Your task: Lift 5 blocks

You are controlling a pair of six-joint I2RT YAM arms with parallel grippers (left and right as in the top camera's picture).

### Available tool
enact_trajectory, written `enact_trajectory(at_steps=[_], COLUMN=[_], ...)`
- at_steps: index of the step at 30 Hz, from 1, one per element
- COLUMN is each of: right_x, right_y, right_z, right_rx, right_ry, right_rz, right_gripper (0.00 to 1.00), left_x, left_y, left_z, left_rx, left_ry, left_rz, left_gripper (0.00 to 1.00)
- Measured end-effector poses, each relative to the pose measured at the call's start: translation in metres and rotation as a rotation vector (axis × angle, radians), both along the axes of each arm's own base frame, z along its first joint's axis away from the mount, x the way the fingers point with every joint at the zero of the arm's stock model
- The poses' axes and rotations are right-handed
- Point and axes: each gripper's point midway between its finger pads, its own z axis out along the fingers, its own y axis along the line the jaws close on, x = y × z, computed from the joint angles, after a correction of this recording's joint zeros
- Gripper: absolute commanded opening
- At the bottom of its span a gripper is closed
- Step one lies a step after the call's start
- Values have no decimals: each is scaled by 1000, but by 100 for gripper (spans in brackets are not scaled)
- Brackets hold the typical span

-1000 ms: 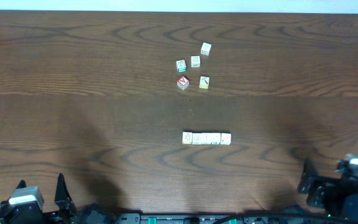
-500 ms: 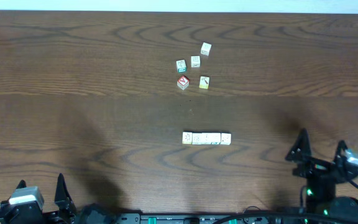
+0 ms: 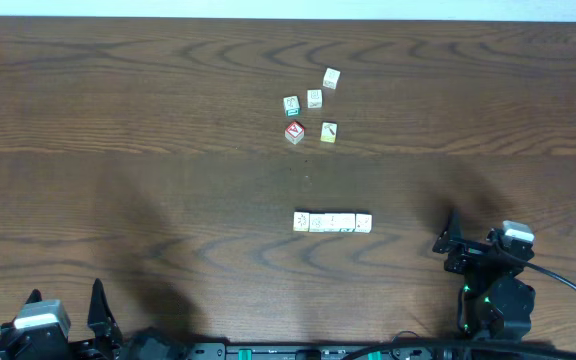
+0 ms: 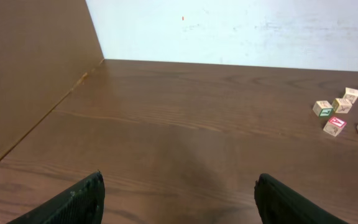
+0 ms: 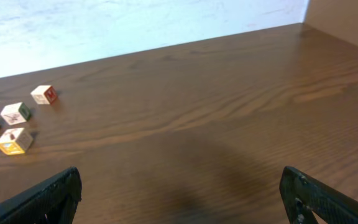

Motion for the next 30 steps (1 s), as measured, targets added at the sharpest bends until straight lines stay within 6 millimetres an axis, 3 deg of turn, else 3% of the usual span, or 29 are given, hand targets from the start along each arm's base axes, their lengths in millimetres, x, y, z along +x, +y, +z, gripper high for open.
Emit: enact_trajectory(at_steps=[26, 30], right_x=[0, 0], right_y=[2, 2], right_z=[0, 0], right_rx=[-22, -22], right_ry=[3, 3], right_rz=[22, 22], right_gripper=[99, 99], left_x=[0, 6], left_y=[0, -7], left_z=[0, 11], left_rx=[-2, -68], left_ry=[-2, -62], left_rz=[-1, 14], left_gripper=[78, 78])
